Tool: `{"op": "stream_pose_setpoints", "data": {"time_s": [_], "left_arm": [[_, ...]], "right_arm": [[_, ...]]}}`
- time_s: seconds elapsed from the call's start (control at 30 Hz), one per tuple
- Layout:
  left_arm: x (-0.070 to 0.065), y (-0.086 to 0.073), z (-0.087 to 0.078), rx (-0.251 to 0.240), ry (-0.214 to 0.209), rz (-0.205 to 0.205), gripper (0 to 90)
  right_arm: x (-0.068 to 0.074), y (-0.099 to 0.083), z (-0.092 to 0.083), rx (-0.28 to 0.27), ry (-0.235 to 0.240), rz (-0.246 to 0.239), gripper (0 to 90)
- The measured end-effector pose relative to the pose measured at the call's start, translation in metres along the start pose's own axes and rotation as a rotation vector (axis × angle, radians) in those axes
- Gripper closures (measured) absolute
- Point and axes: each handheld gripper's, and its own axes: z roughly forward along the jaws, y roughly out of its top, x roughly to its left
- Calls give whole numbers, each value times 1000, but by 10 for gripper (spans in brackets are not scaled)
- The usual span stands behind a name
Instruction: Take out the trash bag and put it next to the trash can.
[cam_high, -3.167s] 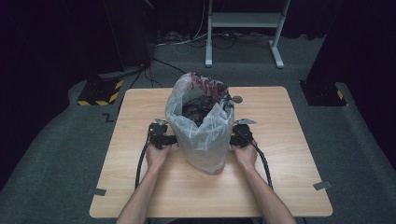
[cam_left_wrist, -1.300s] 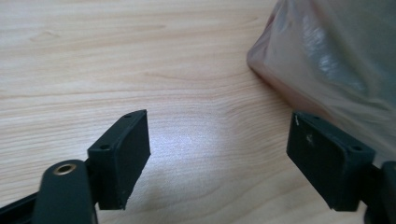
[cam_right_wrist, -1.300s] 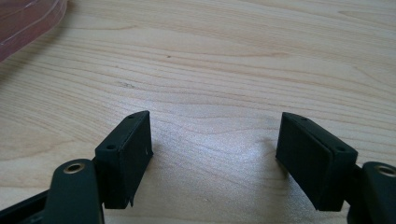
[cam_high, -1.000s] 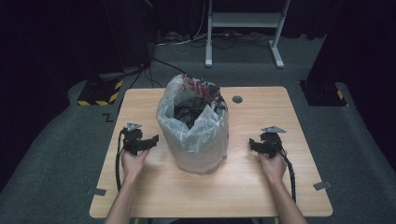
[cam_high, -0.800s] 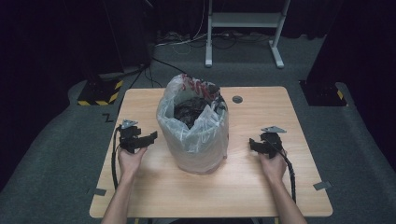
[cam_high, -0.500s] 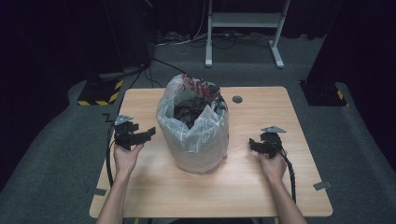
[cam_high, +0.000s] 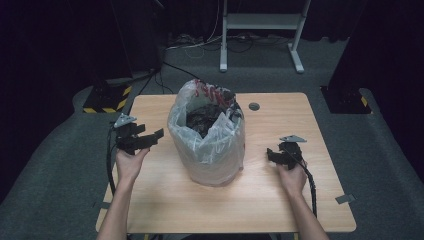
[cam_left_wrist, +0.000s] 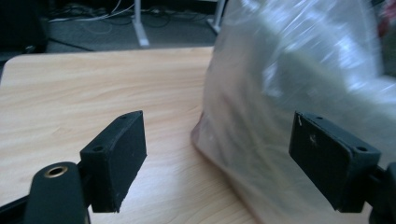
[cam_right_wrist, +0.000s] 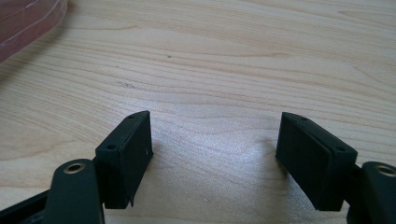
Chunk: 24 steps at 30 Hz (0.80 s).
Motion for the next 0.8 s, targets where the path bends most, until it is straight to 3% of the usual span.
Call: {"op": "stream_pose_setpoints", "data": {"time_s": [0.27,0.47,0.8], "left_arm": [[-11,21,-1,-6,-21,20,188],[-22,36,-1,2,-20,58,184],[-41,57,16,32,-32,104,202]], "right_arm": [[0,0,0,0,0,0,266],[0,0,0,0,0,0,266],[0,0,0,0,0,0,266]]}}
